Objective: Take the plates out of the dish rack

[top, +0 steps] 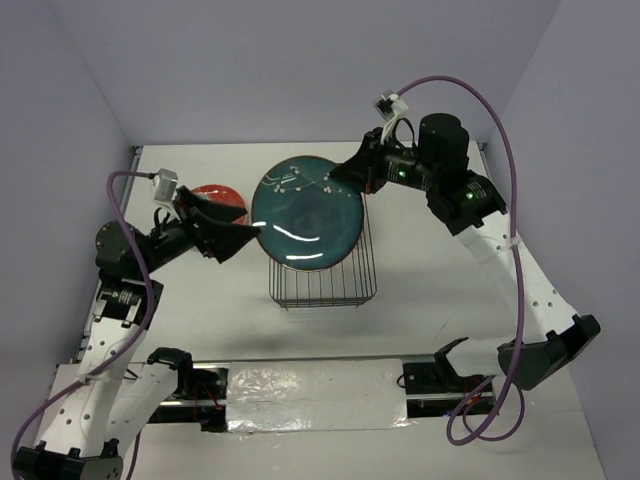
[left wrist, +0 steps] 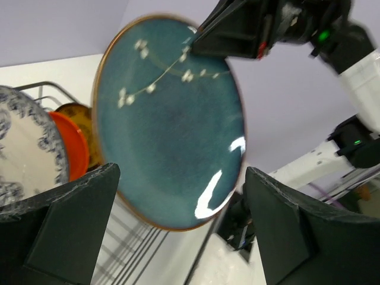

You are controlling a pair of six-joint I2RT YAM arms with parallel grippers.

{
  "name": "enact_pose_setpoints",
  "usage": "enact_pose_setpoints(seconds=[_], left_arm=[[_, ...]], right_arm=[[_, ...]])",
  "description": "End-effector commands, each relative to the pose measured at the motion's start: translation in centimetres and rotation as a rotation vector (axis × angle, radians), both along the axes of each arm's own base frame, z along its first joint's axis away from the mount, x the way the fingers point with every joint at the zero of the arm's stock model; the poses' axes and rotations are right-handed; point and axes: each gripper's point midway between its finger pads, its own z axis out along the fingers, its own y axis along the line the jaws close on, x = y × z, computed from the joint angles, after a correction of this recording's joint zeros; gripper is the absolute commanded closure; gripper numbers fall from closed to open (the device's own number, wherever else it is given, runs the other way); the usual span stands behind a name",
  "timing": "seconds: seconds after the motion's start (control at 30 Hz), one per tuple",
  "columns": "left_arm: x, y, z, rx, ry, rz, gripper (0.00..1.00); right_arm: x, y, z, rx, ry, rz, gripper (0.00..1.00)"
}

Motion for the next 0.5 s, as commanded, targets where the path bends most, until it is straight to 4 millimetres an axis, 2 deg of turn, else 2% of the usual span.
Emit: enact_pose_setpoints(seconds=[0.0, 0.03, 0.17, 0.27, 0.3, 0.37, 0.4, 0.47], left_arm=[[0.2, 0.3, -1.1, 0.074, -0.008, 0.029, 0.00], [0.7, 0.6, -1.6, 0.081, 0.010, 0.059, 0.01], [1.5, 1.3, -3.3, 0.130, 0.046, 0.116, 0.01], [1.2, 0.7, -4.2, 0.111, 0.083, 0.069, 0.02], [1.1, 0.5, -4.2, 0.100, 0.081, 0.044, 0.11], [0.4, -0.4, -3.6, 0.055, 0.073, -0.031, 0.17], [0.2, -0.6, -3.4, 0.040, 0.069, -0.050, 0.25], [-0.4, -0.9, -2.7, 0.002, 0.051, -0.091, 0.26]], right_arm=[[-3.9, 0.3, 10.3, 0.253, -0.264, 0.129, 1.00], [-3.7, 0.4, 9.4, 0.251, -0.249, 0.129, 1.00], [-4.0, 0.4, 9.3, 0.263, -0.275, 0.143, 1.00], [-4.4, 0.9, 9.1, 0.285, -0.271, 0.185, 1.00], [-4.4, 1.1, 8.5, 0.292, -0.238, 0.191, 1.00], [-4.4, 1.4, 8.7, 0.309, -0.253, 0.203, 1.00], [-4.2, 1.5, 8.4, 0.310, -0.246, 0.203, 1.00], [-4.0, 1.7, 7.8, 0.318, -0.240, 0.206, 1.00]])
